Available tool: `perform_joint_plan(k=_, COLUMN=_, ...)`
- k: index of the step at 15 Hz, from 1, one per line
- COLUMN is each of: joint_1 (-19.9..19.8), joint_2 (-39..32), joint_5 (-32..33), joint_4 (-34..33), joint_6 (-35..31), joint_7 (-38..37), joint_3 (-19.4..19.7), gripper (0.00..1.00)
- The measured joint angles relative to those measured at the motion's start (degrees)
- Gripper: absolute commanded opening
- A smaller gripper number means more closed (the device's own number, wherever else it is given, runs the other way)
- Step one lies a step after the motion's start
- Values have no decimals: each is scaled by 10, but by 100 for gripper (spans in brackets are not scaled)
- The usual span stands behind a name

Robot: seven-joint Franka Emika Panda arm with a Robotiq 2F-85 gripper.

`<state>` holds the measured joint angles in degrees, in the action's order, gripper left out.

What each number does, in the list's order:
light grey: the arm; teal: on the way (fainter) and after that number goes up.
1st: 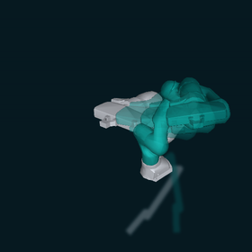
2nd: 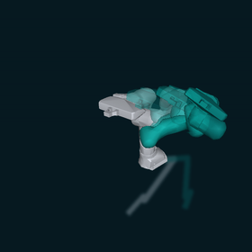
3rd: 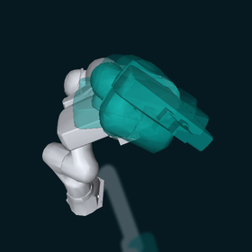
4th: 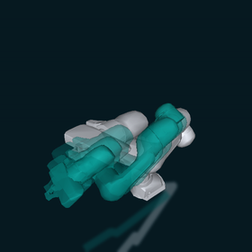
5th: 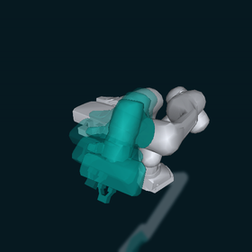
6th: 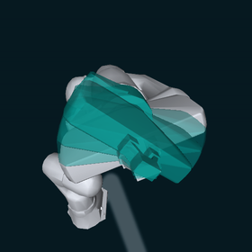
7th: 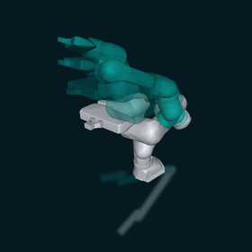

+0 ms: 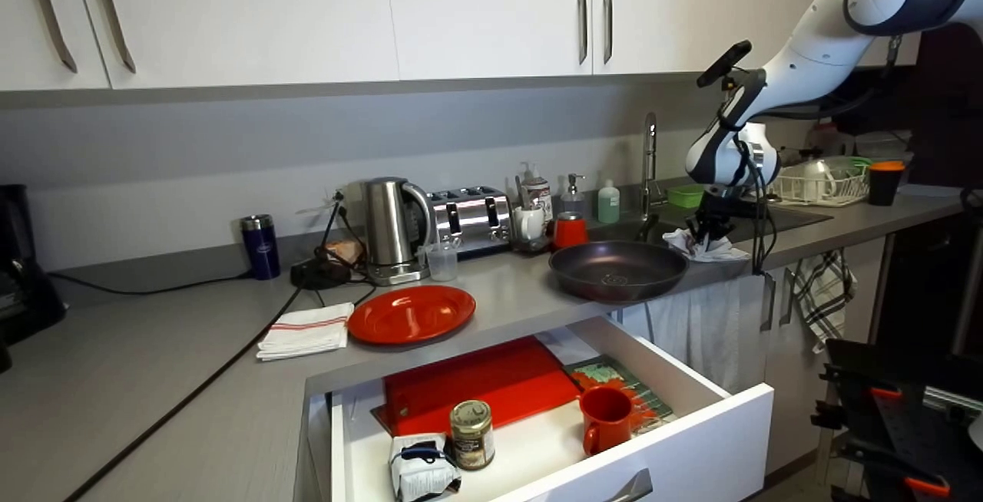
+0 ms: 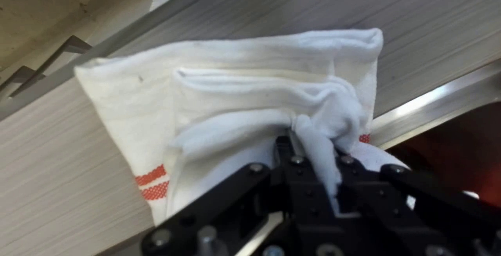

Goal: Use the tea towel to wipe the edge of the sink in the front

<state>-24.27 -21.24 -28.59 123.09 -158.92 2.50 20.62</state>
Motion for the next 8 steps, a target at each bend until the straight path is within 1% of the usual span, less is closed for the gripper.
perform_joint_plan(k=8, joint_1=-100, joint_2=-24, joint_5=1, joint_4=-31, joint_6=1, joint_7=-27, joint_3=7, gripper=6)
